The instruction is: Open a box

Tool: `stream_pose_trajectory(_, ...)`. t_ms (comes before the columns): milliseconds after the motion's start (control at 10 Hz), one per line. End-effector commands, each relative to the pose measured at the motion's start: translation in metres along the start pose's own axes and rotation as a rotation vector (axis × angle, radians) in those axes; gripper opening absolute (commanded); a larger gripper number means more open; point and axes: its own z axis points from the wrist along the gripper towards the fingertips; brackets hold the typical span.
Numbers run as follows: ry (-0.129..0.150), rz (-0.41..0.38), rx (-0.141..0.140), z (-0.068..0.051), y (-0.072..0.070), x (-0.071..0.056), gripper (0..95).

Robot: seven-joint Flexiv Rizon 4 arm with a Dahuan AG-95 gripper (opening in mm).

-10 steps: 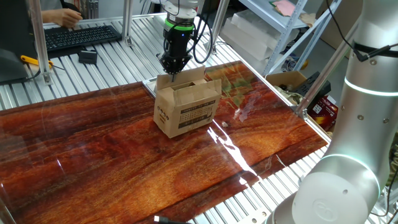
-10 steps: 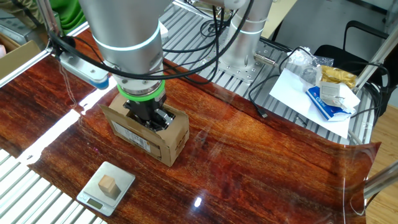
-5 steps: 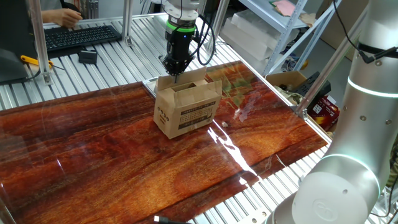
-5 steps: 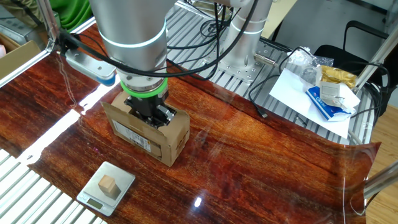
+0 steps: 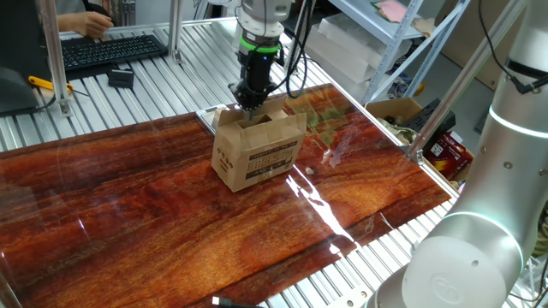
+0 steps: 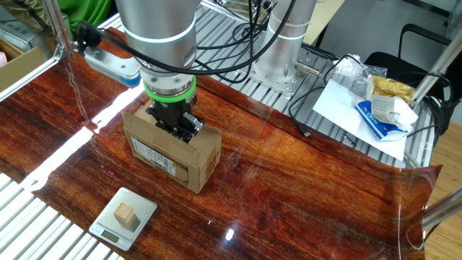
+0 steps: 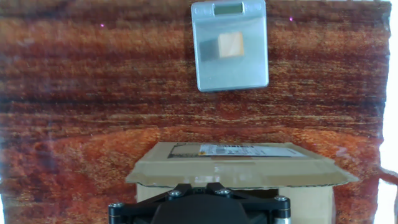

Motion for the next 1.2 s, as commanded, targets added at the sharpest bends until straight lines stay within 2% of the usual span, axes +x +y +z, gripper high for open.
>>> stream_pose_trajectory(100, 0.002, -0.007, -0.003, 0.001, -0.001, 0.004, 0.0)
stream_pose_trajectory(600, 0.001, -0.011, 0.000, 0.001, -0.001, 0.020, 0.0)
stream_pose_trajectory(1100, -0.009, -0.025, 0.000, 0.006, -0.005, 0.021, 0.0)
stream_pose_trajectory(1200, -0.019, -0.031, -0.001, 0.012, -0.007, 0.020, 0.0)
